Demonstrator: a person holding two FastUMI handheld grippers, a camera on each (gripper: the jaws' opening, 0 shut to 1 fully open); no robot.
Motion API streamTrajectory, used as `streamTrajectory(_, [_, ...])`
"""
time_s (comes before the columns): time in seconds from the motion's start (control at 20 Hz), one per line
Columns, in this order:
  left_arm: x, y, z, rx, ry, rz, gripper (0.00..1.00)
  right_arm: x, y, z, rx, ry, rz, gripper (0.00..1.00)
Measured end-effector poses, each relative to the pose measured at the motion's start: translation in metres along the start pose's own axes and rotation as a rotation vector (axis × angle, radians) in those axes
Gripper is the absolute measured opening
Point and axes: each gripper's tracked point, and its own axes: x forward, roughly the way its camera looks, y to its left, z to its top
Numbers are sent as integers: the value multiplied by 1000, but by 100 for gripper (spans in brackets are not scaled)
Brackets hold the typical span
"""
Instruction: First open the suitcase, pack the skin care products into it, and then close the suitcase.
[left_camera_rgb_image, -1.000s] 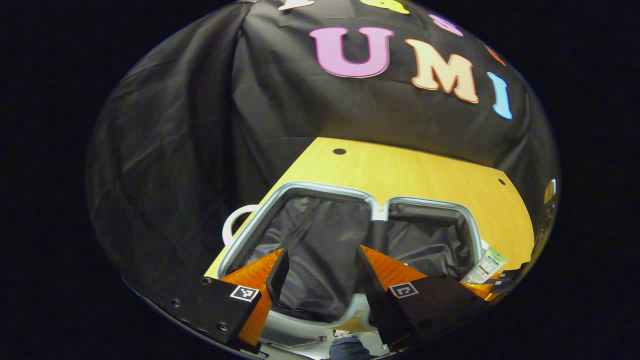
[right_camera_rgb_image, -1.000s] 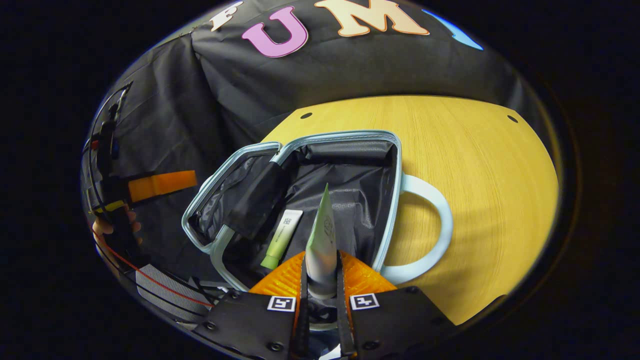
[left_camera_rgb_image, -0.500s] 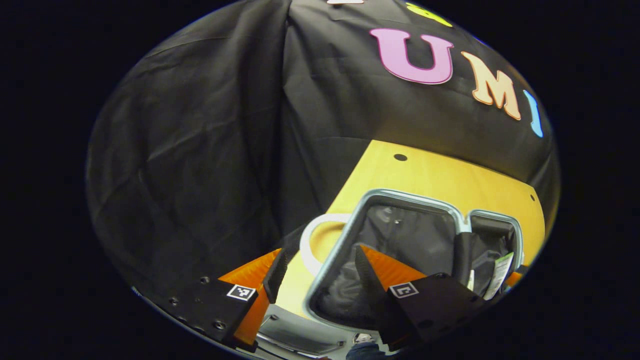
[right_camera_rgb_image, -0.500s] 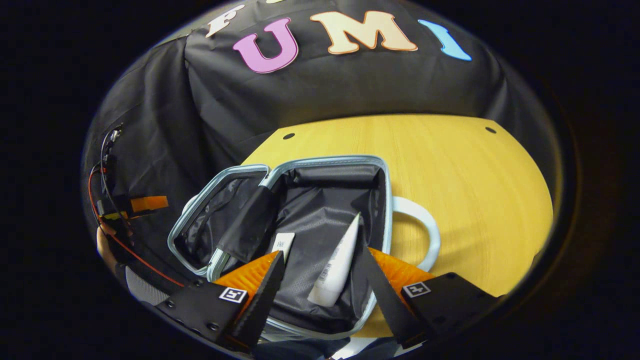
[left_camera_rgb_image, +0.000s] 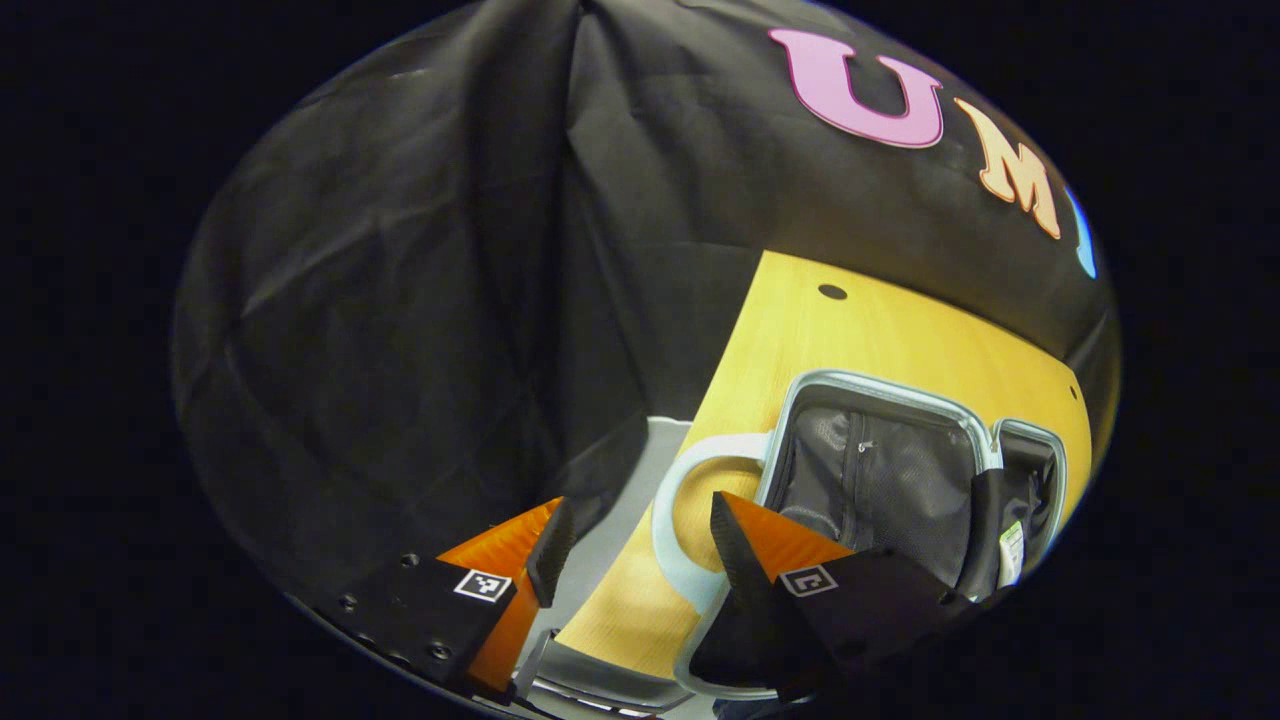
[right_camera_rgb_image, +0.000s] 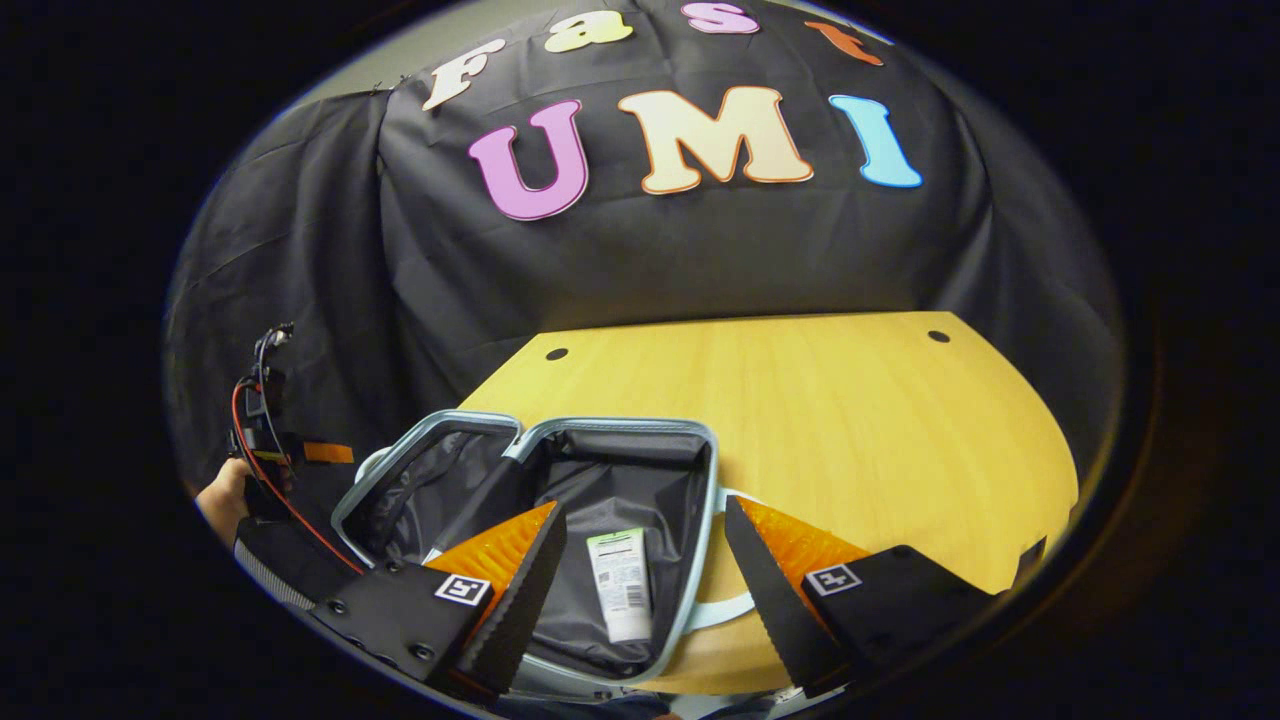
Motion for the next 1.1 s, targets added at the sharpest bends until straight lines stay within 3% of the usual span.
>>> streamTrajectory(0.25, [42,0,-24,-23,144,-47,82,-25,-42,26,7,-85,-118,98])
streamTrajectory(0.45, [61,6,-31,-42,196,-63,75,-39,-68,34,17,-115,-187,98])
streamTrajectory(0.55, [67,3,-36,-48,227,-92,66,-47,-76,38,23,-142,-211,98])
streamTrajectory(0.6, [67,-4,-36,-62,234,-121,56,-50,-79,40,21,-155,-221,98])
streamTrajectory(0.75, [64,-14,-33,-54,244,-134,12,-58,-85,40,11,-178,-236,98])
streamTrajectory(0.9, [46,-18,-17,-32,214,-130,2,-62,-89,45,4,-200,-237,98])
streamTrajectory(1.1, [9,-16,21,34,100,-113,1,-61,-92,51,2,-217,-215,98])
